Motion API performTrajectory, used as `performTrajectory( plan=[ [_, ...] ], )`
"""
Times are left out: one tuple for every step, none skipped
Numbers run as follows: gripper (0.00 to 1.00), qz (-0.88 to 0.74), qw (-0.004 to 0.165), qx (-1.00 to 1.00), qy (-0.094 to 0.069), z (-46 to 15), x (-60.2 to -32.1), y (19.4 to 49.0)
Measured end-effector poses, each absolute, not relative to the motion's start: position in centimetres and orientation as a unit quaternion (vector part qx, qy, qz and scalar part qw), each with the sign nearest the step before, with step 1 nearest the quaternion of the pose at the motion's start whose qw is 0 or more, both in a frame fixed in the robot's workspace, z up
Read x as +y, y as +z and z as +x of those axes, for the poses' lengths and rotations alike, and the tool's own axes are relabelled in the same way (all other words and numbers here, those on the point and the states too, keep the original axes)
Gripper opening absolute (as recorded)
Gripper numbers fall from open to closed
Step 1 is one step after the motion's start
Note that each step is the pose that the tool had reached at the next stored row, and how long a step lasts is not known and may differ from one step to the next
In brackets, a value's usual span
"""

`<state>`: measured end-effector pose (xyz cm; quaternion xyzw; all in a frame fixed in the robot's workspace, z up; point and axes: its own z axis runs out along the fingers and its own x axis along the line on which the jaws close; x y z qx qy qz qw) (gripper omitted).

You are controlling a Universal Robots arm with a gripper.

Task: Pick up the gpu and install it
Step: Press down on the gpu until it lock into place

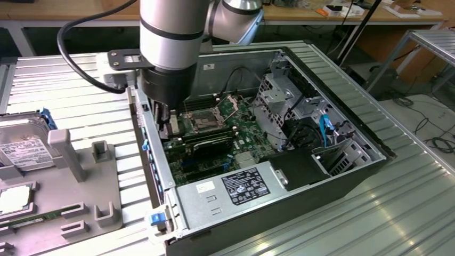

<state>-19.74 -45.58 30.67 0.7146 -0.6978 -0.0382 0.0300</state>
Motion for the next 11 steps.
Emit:
performTrajectory(
  plan=[
    [0.11, 0.715, 0.030, -0.698, -0.038, -19.8, -45.6, 30.6],
    [0.11, 0.715, 0.030, -0.698, -0.038, -19.8, -45.6, 30.6],
    [0.11, 0.715, 0.030, -0.698, -0.038, -19.8, -45.6, 30.6],
    [0.11, 0.715, 0.030, -0.698, -0.038, -19.8, -45.6, 30.6],
    [0.11, 0.714, 0.030, -0.698, -0.039, -19.8, -45.6, 30.6],
    [0.11, 0.714, 0.031, -0.698, -0.039, -19.7, -45.6, 30.6],
    [0.11, 0.714, 0.032, -0.698, -0.040, -19.6, -45.6, 30.7],
    [0.11, 0.714, 0.032, -0.698, -0.042, -19.4, -45.6, 30.8],
    [0.11, 0.714, 0.032, -0.698, -0.042, -19.2, -45.6, 30.8],
    [0.11, 0.714, 0.032, -0.698, -0.042, -19.1, -45.6, 30.8],
    [0.11, 0.714, 0.032, -0.698, -0.042, -18.8, -45.6, 30.8]
  ],
)
